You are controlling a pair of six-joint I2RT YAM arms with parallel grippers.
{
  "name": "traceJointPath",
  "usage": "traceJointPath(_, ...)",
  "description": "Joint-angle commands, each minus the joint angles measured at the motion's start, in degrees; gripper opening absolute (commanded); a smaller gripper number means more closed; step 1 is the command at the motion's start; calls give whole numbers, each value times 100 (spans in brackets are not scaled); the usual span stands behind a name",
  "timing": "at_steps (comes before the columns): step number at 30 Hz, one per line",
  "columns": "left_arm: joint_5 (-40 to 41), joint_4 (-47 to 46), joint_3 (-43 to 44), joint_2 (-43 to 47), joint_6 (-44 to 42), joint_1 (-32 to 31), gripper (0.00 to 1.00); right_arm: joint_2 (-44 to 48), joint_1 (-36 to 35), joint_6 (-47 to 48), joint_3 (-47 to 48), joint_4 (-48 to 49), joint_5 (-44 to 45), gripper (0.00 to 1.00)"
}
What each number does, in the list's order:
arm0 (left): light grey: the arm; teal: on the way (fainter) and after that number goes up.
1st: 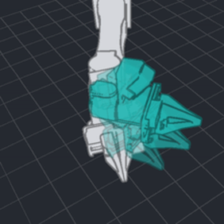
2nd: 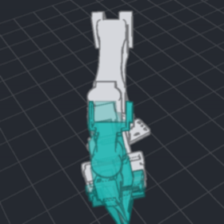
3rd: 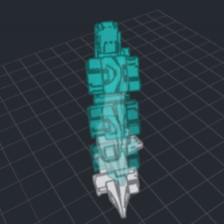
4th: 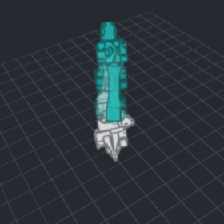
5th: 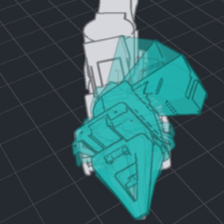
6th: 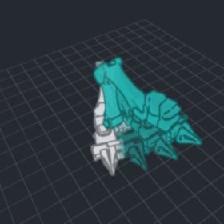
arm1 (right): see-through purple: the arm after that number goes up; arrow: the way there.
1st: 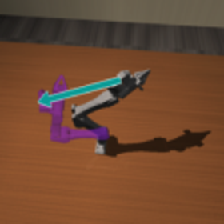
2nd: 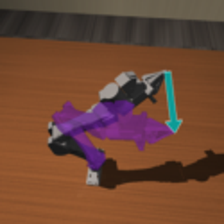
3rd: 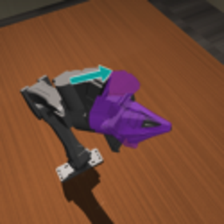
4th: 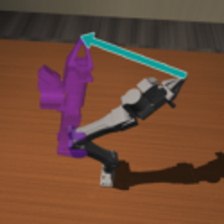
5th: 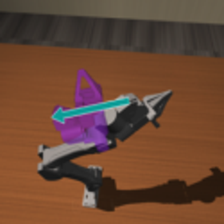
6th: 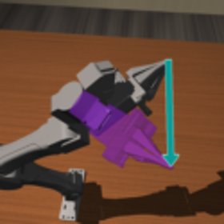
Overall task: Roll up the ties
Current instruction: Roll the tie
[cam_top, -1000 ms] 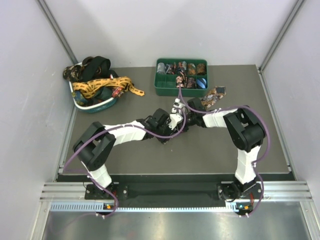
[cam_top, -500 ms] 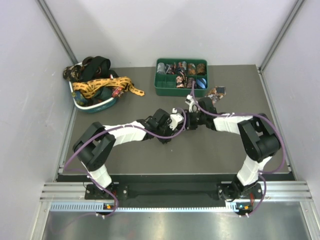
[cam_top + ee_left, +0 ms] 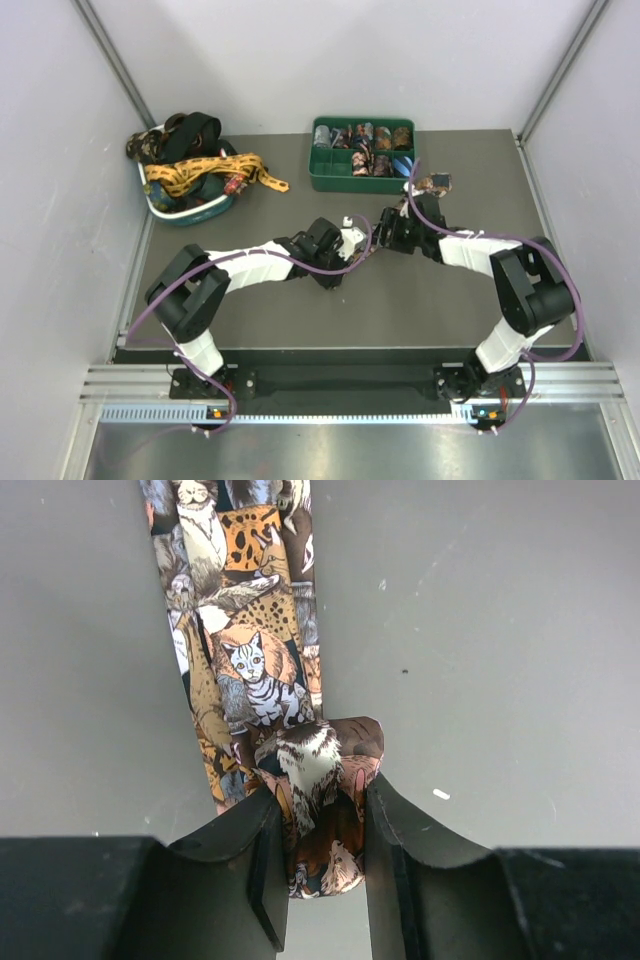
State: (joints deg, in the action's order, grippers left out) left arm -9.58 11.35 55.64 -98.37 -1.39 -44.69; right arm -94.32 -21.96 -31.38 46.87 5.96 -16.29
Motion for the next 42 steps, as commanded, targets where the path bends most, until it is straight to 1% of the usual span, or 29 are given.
traceJointPath(1,211,754,70,-42,130,-31,30,21,60,-500,207,-190,881,64)
traceJointPath(2,281,789,105,-51,130,-40,30,-59,42,-545,304,-391,935,63)
traceJointPath(3,299,807,114,-60,130,-40,30,-129,25,-693,392,-507,961,60)
traceJointPath(4,308,824,131,-86,130,-40,30,-252,7,-781,549,-577,1170,59)
traceJointPath(6,378,851,132,-86,113,-31,30,-288,-124,-1035,586,-797,1556,58)
traceJointPath(11,484,930,175,-95,86,-31,31,-350,-362,-1590,630,-859,2068,58)
traceJointPath(12,501,965,193,-95,77,-31,31,-385,-371,-1730,752,-903,2243,57)
traceJointPath(14,528,1009,246,-130,60,-31,31,-543,-380,-1907,963,-1297,2455,54)
traceJointPath(15,536,1026,263,-156,51,-23,31,-622,-388,-2038,1199,-1429,2630,51)
traceJointPath(16,545,1027,272,-174,42,-31,31,-770,-415,-2109,1332,-1805,2736,48)
traceJointPath(18,528,1027,299,-209,42,-23,31,-920,-459,-2310,1674,-2132,3060,45)
traceJointPath(20,501,1018,307,-227,42,-31,31,-1044,-485,-2495,1746,-2213,3167,43)
traceJointPath(23,422,983,325,-271,51,-31,31,-1106,-494,-2724,1755,-2230,3360,35)
traceJointPath(24,414,983,334,-288,51,-31,31,-1132,-485,-2733,1799,-2230,3439,30)
traceJointPath(25,414,1000,351,-297,42,-31,31,-1167,-476,-2734,1825,-2222,3483,27)
traceJointPath(26,422,1000,351,-314,25,-23,31,-1211,-485,-2725,1869,-2274,3493,26)
traceJointPath(27,431,1009,369,-332,16,-31,31,-1289,-476,-2716,1983,-2335,3545,20)
traceJointPath(28,448,1018,386,-341,7,-23,31,-1325,-459,-2699,2018,-2336,3572,15)
traceJointPath(29,440,1018,395,-350,-2,-23,31,-1352,-441,-2681,2054,-2336,3598,14)
traceJointPath(32,396,1018,439,-385,-11,-22,31,-1510,-389,-2585,2150,-2301,3616,1)
traceJointPath(35,379,1009,509,-455,-28,-14,31,-1572,-292,-2549,2160,-2248,3616,0)
traceJointPath(39,282,983,632,-613,-63,-5,31,-1300,-90,-2523,1748,-1932,3677,0)
traceJointPath(42,168,991,869,-798,-90,-5,30,-1176,190,-2409,1597,-1773,3581,0)
